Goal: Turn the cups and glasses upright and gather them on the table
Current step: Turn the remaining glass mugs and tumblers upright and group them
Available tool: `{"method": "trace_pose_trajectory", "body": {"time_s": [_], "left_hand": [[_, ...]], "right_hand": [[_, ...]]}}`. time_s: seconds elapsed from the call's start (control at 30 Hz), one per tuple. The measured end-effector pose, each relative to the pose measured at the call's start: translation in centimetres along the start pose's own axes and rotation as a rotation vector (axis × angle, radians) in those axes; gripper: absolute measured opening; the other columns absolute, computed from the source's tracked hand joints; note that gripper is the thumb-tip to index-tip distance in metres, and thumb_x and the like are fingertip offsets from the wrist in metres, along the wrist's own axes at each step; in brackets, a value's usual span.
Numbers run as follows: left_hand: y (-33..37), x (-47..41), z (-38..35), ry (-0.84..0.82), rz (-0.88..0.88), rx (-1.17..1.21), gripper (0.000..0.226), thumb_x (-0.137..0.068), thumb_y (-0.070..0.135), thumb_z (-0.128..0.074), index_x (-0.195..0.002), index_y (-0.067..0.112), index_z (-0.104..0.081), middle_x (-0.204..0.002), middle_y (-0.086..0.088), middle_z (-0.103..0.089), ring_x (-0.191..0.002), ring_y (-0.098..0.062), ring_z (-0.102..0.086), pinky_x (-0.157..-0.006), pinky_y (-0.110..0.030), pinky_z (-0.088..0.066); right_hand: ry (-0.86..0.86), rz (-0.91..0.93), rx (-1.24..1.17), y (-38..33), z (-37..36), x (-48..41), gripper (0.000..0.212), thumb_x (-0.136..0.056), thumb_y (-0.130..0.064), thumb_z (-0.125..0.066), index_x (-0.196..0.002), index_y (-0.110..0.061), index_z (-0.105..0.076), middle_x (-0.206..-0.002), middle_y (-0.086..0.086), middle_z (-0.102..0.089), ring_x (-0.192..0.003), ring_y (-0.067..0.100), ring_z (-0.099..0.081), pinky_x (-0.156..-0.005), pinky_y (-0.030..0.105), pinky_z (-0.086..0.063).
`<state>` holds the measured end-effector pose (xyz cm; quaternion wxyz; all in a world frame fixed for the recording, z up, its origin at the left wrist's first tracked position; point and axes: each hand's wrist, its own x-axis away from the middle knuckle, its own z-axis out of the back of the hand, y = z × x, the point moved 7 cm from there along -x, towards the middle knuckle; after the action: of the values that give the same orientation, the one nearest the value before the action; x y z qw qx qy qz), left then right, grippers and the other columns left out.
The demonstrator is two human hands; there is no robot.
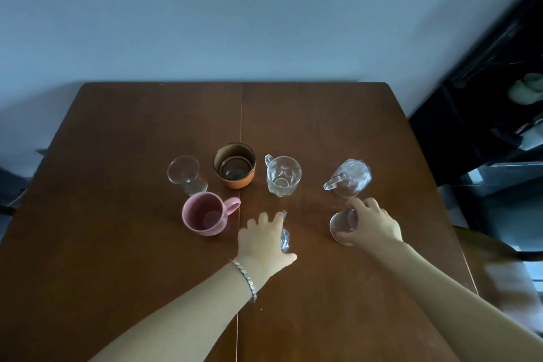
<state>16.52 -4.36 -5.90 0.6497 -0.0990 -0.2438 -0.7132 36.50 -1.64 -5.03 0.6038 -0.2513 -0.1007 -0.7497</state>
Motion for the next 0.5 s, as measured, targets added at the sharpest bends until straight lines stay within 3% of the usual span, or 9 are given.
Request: {"method": "trace_pose_trajectory", "body": {"time_s": [0.13,0.23,0.37,0.43,0.5], "left_hand": [[0.7,-1.3,-0.2,-0.017,0.185,-0.050,0.065,-0.077,0.048,-0.064,-0.129,0.018,-0.041,-0.125,-0.009,-0.055,-0.116,-0.029,-0.051,-0.088,-0.036,-0.046],[0.6,-1.4,0.1,-0.042,0.227,0.017,0.051,-0.077,0.038,-0.064,-0.120,0.015,-0.048,-0.122,-0.008,-0.058,-0.114,-0.030,-0.052,-0.087,-0.036,-0.048],[-0.5,-0.3,1.6,-0.089,0.267,0.348,0.047,-0.066,0.033,-0.068,-0.107,0.019,-0.048,-0.107,-0.003,-0.061,-0.101,-0.027,-0.060,-0.084,-0.036,-0.052],[-0.8,0.3,2.5,-0.114,0.290,0.588,0.046,-0.064,0.022,-0.075,-0.101,0.019,-0.048,-0.090,0.004,-0.056,-0.083,-0.017,-0.058,-0.074,-0.032,-0.051],[-0.7,1.1,3.8,-0.106,0.270,0.680,0.042,-0.064,0.011,-0.078,-0.094,0.016,-0.050,-0.082,0.007,-0.047,-0.074,-0.010,-0.050,-0.062,-0.025,-0.046]], "right_hand": [[0.047,0.039,-0.075,0.8,0.3,-0.1,0.059,-0.065,-0.039,-0.074,-0.118,-0.026,-0.052,-0.118,0.002,-0.052,-0.106,0.028,-0.057,-0.079,0.031,-0.047],[0.089,0.087,-0.142,1.4,0.9,0.5,0.056,-0.063,-0.035,-0.076,-0.113,-0.024,-0.054,-0.113,0.001,-0.051,-0.100,0.027,-0.059,-0.072,0.027,-0.043],[0.106,0.084,-0.303,2.5,2.1,1.4,0.064,-0.057,-0.033,-0.081,-0.115,-0.025,-0.054,-0.110,-0.005,-0.051,-0.092,0.020,-0.061,-0.072,0.028,-0.046],[0.098,0.084,-0.338,2.6,2.5,1.7,0.070,-0.055,-0.035,-0.082,-0.119,-0.027,-0.055,-0.109,-0.008,-0.052,-0.091,0.014,-0.059,-0.076,0.027,-0.048],[0.086,0.096,-0.329,2.5,2.5,2.0,0.071,-0.055,-0.037,-0.082,-0.121,-0.027,-0.056,-0.105,-0.009,-0.052,-0.089,0.012,-0.057,-0.078,0.026,-0.047]]}}
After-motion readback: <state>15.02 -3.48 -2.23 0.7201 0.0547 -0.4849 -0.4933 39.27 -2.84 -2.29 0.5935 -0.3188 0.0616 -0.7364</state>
